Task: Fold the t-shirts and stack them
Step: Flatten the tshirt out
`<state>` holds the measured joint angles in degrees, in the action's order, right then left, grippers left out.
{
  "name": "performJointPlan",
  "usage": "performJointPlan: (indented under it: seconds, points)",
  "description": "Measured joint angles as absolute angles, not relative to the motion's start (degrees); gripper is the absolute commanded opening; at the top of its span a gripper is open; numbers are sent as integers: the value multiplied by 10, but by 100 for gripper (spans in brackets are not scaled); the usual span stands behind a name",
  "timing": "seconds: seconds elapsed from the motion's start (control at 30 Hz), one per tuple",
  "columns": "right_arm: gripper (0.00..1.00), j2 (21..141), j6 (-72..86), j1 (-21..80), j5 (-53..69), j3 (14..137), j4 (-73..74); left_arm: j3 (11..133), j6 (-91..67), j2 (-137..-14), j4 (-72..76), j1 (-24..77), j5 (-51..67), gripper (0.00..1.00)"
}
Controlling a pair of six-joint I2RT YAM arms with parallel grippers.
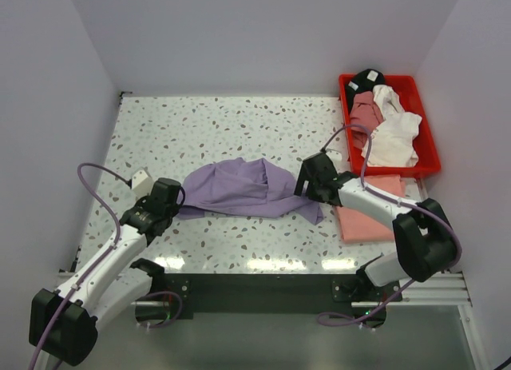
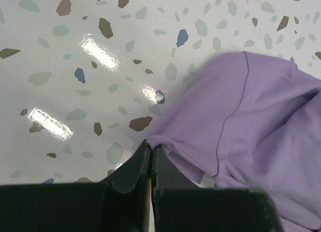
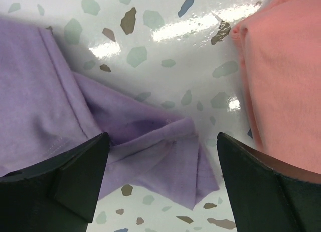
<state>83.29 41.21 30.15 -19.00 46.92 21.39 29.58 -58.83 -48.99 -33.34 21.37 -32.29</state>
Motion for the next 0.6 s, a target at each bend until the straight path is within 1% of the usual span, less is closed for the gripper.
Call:
performJointPlan:
  seconds: [0.17, 0.23, 0.33, 0.43, 0.47, 0.53, 0.6]
  points:
    - [87, 838, 427, 295, -204, 469, 194, 296, -583, -490, -332, 214, -321, 0]
    - [83, 838, 431, 292, -205, 469, 184, 296, -579, -490, -331, 214, -321, 0]
    - [80, 841, 435, 284, -201, 469, 170, 296, -576, -494, -327, 214, -320, 0]
    - [72, 849, 439, 279, -200, 469, 159, 296, -575, -498, -326, 214, -319, 0]
    - [67, 852, 440, 278, -199, 469, 156, 296, -575, -499, -326, 214, -319, 0]
    - [65, 855, 442, 278, -198, 469, 153, 296, -575, -500, -326, 214, -319, 0]
    - [61, 855, 443, 278, -198, 467, 151, 296, -575, -500, -326, 214, -319, 0]
